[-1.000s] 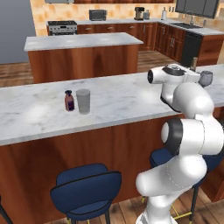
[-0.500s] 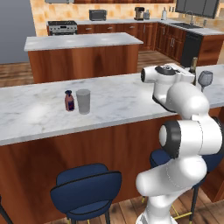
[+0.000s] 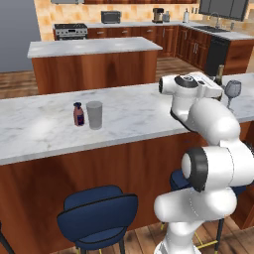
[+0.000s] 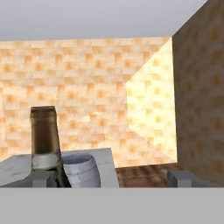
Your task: There is a wine glass and glass cup on the dining counter. Place the wine bottle next to the wine glass and the juice bottle next to the glass cup.
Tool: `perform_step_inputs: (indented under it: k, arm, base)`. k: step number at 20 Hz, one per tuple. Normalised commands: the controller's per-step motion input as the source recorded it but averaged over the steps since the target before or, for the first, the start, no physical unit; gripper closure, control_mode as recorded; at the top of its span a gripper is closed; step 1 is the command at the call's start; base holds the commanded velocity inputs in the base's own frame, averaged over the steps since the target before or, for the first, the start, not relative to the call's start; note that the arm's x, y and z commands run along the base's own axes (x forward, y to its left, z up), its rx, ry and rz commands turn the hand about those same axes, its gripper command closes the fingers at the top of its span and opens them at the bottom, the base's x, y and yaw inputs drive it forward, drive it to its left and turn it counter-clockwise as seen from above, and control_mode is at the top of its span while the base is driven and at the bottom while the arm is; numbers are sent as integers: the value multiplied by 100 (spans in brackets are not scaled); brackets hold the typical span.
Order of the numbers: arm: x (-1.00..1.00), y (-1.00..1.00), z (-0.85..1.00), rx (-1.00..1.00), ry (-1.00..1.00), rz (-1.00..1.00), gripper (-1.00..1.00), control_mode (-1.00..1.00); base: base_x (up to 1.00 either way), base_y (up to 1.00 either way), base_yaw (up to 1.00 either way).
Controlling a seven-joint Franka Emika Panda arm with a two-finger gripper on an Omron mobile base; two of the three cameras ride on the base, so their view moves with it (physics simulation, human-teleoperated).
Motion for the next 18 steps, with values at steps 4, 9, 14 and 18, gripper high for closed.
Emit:
perform_step_inputs:
  k: [4, 9, 14, 18]
  arm:
    - [-60, 0, 11, 0, 0, 0, -100, -100]
    - [-53, 12, 8, 1, 1, 11, -100, -100]
    - [-50, 23, 5, 1, 12, 40, -100, -100]
    - [-39, 21, 8, 3, 27, 62, -100, -100]
  base:
    - [0, 0, 0]
    - [0, 0, 0]
    - [0, 0, 0]
    - [0, 0, 0]
